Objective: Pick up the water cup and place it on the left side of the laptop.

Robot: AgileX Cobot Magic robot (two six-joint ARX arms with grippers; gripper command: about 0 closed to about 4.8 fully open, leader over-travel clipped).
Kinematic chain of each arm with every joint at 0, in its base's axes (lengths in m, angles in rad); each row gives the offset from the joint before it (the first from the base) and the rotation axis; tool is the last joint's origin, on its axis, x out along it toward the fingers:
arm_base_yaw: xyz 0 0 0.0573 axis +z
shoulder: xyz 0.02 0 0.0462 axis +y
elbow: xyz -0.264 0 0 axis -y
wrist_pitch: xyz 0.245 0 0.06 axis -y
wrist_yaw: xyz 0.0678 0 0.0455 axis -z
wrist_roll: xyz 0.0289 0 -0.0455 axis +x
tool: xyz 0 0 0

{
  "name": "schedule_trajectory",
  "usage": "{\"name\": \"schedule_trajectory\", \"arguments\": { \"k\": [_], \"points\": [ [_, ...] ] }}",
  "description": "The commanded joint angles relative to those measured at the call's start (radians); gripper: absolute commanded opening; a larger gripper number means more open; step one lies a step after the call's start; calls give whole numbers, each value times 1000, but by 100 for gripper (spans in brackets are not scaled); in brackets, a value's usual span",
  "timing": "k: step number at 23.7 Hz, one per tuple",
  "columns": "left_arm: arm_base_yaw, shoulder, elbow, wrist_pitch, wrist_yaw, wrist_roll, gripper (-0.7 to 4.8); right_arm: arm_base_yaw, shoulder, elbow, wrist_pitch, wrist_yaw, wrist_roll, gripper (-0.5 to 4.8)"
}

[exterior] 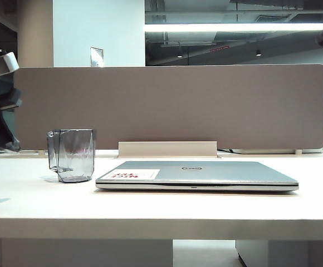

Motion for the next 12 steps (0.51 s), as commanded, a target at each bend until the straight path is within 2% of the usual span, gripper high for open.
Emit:
{"name": "schedule_trajectory", "arguments": {
  "k": [1, 12],
  "points": [
    [1, -31, -2, -6, -3, -24, -6, 0, -76, -61, 121, 65, 62, -1],
    [1, -60, -1, -22, -5, -44, -6, -1, -290, -296, 283, 294, 64, -1]
  ]
}}
